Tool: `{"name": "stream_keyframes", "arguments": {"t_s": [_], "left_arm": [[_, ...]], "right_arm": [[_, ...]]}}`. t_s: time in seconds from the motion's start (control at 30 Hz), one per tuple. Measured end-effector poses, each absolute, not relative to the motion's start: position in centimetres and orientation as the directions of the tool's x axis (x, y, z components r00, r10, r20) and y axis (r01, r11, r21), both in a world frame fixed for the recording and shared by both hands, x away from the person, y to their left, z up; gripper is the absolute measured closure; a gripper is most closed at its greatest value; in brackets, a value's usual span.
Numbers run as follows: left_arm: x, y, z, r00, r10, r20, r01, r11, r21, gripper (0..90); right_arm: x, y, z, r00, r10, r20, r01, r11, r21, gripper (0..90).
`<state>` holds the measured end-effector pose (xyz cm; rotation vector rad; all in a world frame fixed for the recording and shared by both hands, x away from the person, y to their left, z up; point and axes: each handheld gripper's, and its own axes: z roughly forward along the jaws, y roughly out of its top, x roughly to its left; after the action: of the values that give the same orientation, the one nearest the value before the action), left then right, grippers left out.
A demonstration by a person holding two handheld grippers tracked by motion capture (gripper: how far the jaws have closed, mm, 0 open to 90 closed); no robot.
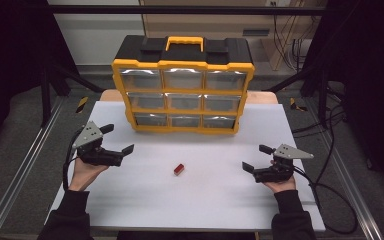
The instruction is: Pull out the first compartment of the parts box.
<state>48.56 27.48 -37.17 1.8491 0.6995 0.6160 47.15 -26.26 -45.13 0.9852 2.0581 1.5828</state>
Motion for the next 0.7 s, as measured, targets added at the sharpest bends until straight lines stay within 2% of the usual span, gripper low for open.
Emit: {"name": "stream_keyframes", "arguments": {"t_s": [0.7], "left_arm": [[49.4,26.7,-35.8,0.699,0.697,0.162,0.162,-0.374,0.913,0.0]], "right_arm": [[47.1,-26.2,-45.2,-0.689,0.715,0.121,0.307,0.135,0.942,0.4]]}}
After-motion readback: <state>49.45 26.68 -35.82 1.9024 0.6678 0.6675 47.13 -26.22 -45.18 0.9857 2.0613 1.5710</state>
